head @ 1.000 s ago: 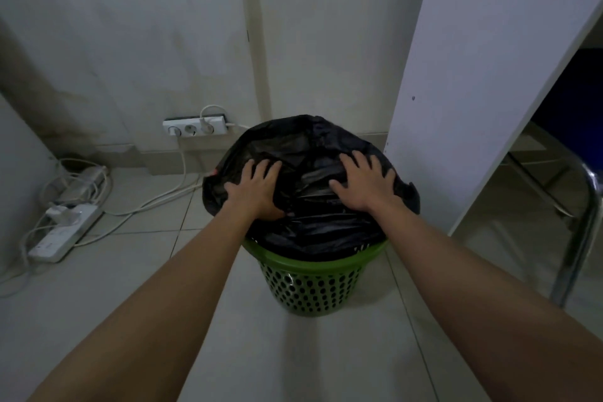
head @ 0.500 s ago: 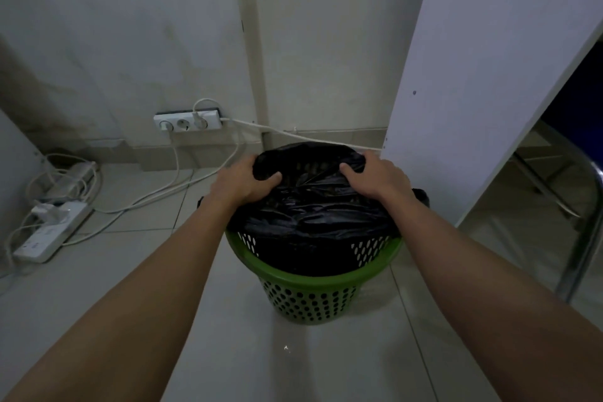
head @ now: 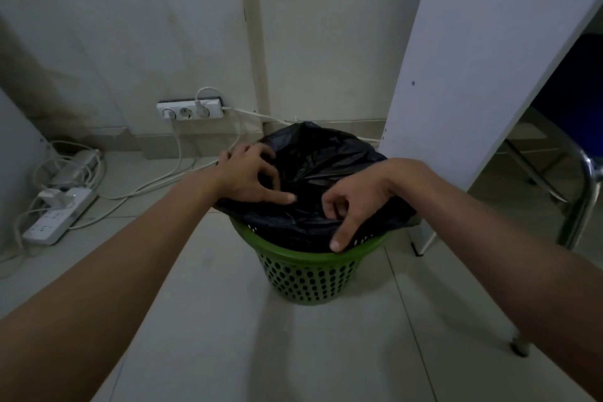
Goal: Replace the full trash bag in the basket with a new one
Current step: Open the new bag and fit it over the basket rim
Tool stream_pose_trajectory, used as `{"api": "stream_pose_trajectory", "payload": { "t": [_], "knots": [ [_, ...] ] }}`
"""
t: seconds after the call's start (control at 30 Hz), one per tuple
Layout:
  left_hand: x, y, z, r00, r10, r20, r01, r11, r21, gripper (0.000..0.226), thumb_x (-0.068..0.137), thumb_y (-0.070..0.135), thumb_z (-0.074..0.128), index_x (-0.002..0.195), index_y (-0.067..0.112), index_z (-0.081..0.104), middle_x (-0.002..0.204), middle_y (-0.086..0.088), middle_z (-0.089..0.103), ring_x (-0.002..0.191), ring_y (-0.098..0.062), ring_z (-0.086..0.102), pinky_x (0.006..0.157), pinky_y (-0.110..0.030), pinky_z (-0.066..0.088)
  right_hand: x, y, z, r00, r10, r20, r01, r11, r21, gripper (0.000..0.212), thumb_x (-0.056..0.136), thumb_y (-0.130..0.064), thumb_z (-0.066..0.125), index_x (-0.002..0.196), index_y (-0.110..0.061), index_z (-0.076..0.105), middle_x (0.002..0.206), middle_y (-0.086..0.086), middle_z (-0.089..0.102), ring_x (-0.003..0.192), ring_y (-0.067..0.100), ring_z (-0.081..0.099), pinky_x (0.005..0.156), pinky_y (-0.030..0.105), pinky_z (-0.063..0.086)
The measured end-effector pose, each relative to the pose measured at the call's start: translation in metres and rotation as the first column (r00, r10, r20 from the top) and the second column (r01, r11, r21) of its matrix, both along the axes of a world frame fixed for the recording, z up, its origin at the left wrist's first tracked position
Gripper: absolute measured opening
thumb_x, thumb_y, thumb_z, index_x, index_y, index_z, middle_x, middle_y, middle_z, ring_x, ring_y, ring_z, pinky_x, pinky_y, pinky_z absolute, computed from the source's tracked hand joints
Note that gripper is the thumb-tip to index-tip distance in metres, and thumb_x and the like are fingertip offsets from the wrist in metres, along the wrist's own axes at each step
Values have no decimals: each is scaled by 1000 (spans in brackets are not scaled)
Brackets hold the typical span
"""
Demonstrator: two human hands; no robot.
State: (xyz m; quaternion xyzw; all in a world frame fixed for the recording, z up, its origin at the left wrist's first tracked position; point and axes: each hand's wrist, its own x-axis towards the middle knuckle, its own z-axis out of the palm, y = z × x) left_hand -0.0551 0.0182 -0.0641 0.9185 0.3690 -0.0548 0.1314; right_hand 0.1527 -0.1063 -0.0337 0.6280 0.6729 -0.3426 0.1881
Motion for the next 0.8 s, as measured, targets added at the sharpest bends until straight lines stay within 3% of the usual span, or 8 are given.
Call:
{"api": "stream_pose_trajectory", "payload": {
  "t": [0.13,0.23,0.33,0.4,0.5,0.57,0.67,0.8],
  "knots": [
    [0,-12,18,989,-75,-129,62,993,-101,44,80,70,64,87,30,77,108,27,60,122,-14,51,104,-35,33,1,-14,3,990,25,-142,-23,1000,20,34,82,-27,82,71,-21,50,65,-4,49,60,15,45,63,34,41],
    [-2,-11,20,993,-109,-47,96,970,-224,50,84,54,72,42,28,65,110,3,73,112,-18,64,101,-40,46,-2,-23,18,968,-7,-252,-6,999,-52,39,82,-18,82,63,-20,49,54,-7,45,50,10,43,54,29,43],
    [-2,-16,16,995,-99,-18,91,959,-269,66,62,78,73,46,19,48,76,-4,63,85,-17,63,90,-42,52,-14,-30,18,972,-44,-232,-8,976,-219,39,82,-13,83,56,-20,54,53,-3,45,52,11,47,56,28,53],
    [2,-30,11,996,-88,-32,78,965,-252,67,58,83,70,56,20,44,64,1,52,65,-14,52,77,-36,43,-24,-33,7,987,-48,-153,2,956,-292,15,84,-10,80,73,-12,70,63,2,61,66,14,64,68,31,62],
    [8,-58,-10,992,-127,22,128,990,-57,69,64,92,51,70,23,49,75,7,59,76,-13,57,88,-41,34,-37,-36,-2,996,-63,-59,38,933,-359,37,90,-16,75,124,-2,69,121,10,71,114,23,67,95,38,58],
    [3,-72,-34,976,-197,89,178,966,188,68,74,91,33,77,25,51,90,7,59,88,-15,57,88,-42,34,-42,-36,-4,996,-76,-50,53,933,-357,44,95,-24,69,133,-3,63,139,11,62,127,25,59,103,41,53],
    [-2,-79,-60,925,-295,239,138,848,512,63,83,80,34,90,22,56,109,4,60,99,-21,55,86,-42,36,-40,-32,-3,994,-105,-42,86,942,-324,38,98,-33,64,124,-7,67,125,6,65,113,19,63,102,37,54],
    [2,-68,-72,921,-298,251,69,760,646,80,75,84,46,114,15,59,122,-5,59,111,-29,55,90,-46,38,-37,-22,-11,997,-79,7,79,975,-207,32,98,-46,60,102,-15,63,92,-11,52,81,5,53,88,30,56]
  ]
}}
